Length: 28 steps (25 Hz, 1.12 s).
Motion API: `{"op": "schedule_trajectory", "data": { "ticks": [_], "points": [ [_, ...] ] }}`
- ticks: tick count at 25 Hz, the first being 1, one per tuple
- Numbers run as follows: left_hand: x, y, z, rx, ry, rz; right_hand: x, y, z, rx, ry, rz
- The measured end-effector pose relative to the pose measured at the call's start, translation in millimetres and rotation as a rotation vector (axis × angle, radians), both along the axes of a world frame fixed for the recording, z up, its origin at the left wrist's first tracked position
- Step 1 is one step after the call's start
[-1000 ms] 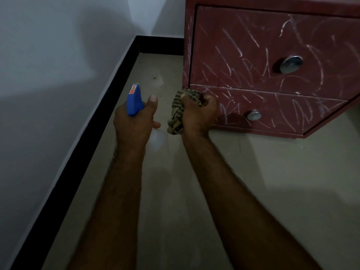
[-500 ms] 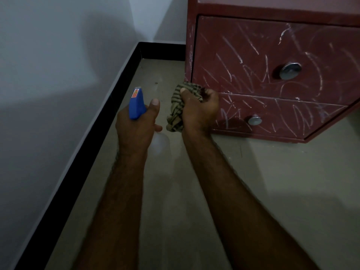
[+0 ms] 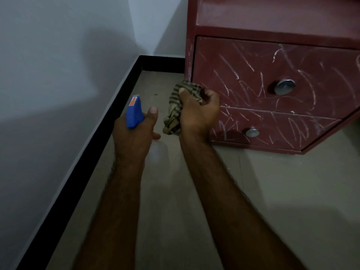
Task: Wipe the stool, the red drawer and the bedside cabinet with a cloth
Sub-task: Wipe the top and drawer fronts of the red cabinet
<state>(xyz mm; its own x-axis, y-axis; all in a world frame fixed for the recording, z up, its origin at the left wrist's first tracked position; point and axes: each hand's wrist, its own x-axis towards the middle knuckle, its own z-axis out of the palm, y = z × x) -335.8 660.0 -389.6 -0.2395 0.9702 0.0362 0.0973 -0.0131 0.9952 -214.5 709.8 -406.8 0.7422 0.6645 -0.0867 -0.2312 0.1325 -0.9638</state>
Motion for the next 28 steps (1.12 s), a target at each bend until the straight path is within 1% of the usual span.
{"op": "schedule_trajectory", "data": {
  "ticks": [2, 7, 13, 15, 19, 21, 25, 27, 28],
  "points": [
    [0, 0, -2, -0.012, -0.008, 0.002, 1, 1, 6, 0.022, 0.019, 0.001],
    [-2, 0, 1, -0.027, 0.010, 0.007, -8, -10, -11, -0.060, 0.075, -0.013],
    [0, -3, 1, -0.040, 0.007, 0.020, -2, -1, 33, 0.070, 0.006, -0.002],
    [0, -3, 1, -0.051, 0.011, 0.019, -2, -3, 30, 0.041, 0.031, 0.008],
    [-2, -5, 5, -0.043, -0.005, 0.009, -3, -12, 4, -0.043, 0.095, -0.014],
    [-2, -5, 7, -0.041, -0.007, 0.010, 0, -12, 8, -0.034, 0.088, -0.017],
    [-1, -6, 8, -0.045, 0.017, 0.009, 7, -7, 38, 0.034, 0.032, -0.005],
    [0, -8, 8, -0.046, 0.022, 0.007, 7, -6, 40, 0.067, 0.046, 0.009],
    [0, -9, 10, -0.043, 0.022, 0.006, 6, -6, 37, 0.052, 0.049, 0.012]
  ]
}}
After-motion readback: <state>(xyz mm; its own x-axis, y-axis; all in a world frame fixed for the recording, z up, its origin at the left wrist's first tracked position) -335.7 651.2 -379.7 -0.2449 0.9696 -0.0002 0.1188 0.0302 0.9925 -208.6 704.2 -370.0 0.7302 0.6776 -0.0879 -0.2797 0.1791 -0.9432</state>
